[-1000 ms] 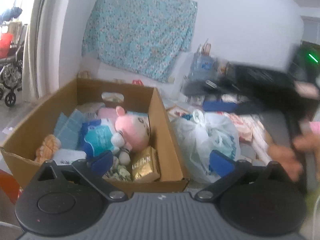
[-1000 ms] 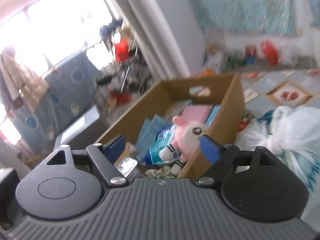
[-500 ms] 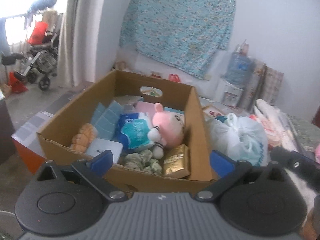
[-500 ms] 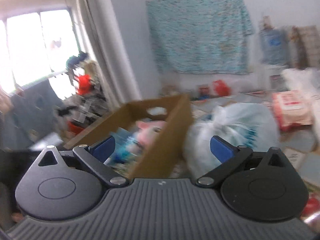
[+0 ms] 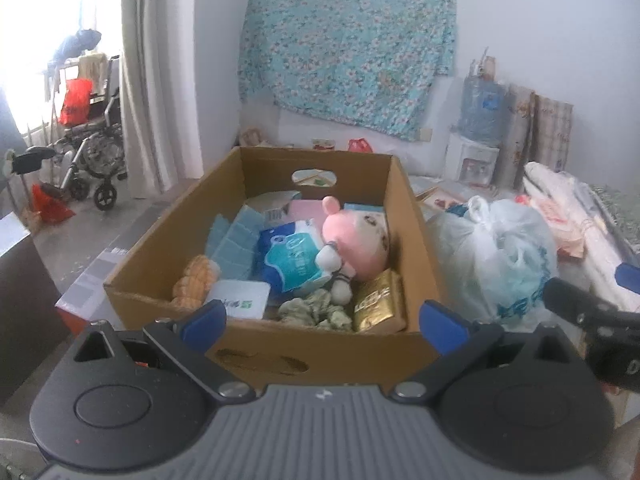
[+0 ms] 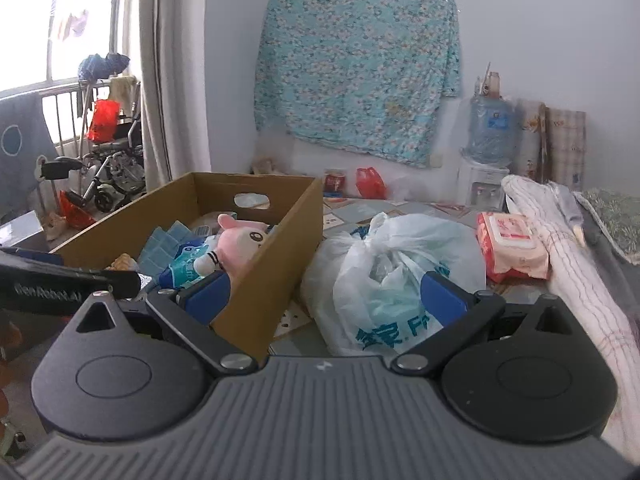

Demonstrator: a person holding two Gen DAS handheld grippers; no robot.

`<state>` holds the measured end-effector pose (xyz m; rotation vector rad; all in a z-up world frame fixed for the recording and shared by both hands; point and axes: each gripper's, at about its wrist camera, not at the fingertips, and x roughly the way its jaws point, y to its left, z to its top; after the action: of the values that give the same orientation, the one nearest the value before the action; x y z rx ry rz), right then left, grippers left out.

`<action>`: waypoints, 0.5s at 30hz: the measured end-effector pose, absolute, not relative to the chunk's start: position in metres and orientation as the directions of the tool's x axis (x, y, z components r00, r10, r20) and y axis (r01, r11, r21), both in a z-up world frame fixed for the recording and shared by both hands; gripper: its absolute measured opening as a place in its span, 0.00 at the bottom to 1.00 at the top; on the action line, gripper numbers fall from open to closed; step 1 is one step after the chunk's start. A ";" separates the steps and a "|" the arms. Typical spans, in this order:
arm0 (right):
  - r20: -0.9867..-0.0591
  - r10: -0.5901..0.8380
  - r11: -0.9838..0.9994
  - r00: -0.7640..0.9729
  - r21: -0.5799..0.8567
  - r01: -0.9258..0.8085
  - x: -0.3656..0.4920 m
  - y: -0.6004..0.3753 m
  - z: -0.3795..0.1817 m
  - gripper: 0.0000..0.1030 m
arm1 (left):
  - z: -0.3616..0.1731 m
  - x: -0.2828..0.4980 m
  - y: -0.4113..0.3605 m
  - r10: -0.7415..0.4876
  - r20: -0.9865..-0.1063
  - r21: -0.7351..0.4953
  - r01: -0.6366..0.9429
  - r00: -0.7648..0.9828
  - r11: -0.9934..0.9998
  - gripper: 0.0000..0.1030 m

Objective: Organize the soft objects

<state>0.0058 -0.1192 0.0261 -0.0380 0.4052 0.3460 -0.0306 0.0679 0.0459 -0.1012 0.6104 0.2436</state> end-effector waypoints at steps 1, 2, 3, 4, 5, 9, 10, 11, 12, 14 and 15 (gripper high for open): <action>-0.402 0.332 0.939 0.853 0.051 -0.341 0.006 -0.120 0.026 0.99 | 0.045 -0.031 0.068 0.196 -0.585 -0.024 -0.258 0.787 0.966 1.00; -0.418 0.338 0.937 0.843 0.069 -0.341 0.008 -0.120 0.025 0.99 | 0.043 -0.031 0.069 0.192 -0.593 -0.027 -0.257 0.782 0.966 1.00; -0.430 0.341 0.937 0.836 0.082 -0.340 0.010 -0.120 0.024 0.99 | 0.042 -0.031 0.069 0.186 -0.600 -0.033 -0.256 0.778 0.966 1.00; -0.439 0.344 0.936 0.830 0.092 -0.339 0.010 -0.120 0.024 0.99 | 0.041 -0.031 0.069 0.182 -0.606 -0.036 -0.256 0.774 0.966 1.00; -0.446 0.345 0.936 0.826 0.098 -0.338 0.010 -0.119 0.023 0.99 | 0.040 -0.031 0.068 0.185 -0.610 -0.034 -0.259 0.770 0.965 1.00; -0.471 0.354 0.932 0.808 0.102 -0.349 0.009 -0.115 0.021 0.99 | 0.038 -0.034 0.062 0.216 -0.607 0.004 -0.269 0.765 0.963 1.00; -0.477 0.356 0.931 0.804 0.103 -0.351 0.009 -0.114 0.020 0.99 | 0.037 -0.035 0.061 0.218 -0.605 0.008 -0.267 0.766 0.964 1.00; -0.483 0.356 0.931 0.800 0.105 -0.351 0.009 -0.113 0.020 0.99 | 0.037 -0.036 0.060 0.217 -0.603 0.010 -0.265 0.767 0.964 1.00; -0.491 0.355 0.931 0.796 0.104 -0.351 0.009 -0.112 0.018 0.99 | 0.037 -0.036 0.060 0.218 -0.602 0.011 -0.265 0.768 0.964 1.00; -0.504 0.350 0.931 0.789 0.097 -0.351 0.011 -0.110 0.016 0.99 | 0.037 -0.036 0.059 0.227 -0.605 0.018 -0.272 0.763 0.962 1.00; -0.509 0.346 0.932 0.788 0.093 -0.349 0.012 -0.109 0.015 0.99 | 0.037 -0.036 0.060 0.230 -0.606 0.020 -0.275 0.761 0.961 1.00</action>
<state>0.0115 -0.1087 0.0146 -0.0059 0.5471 0.3748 -0.0365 0.0597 0.0366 -0.0716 0.6500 0.2748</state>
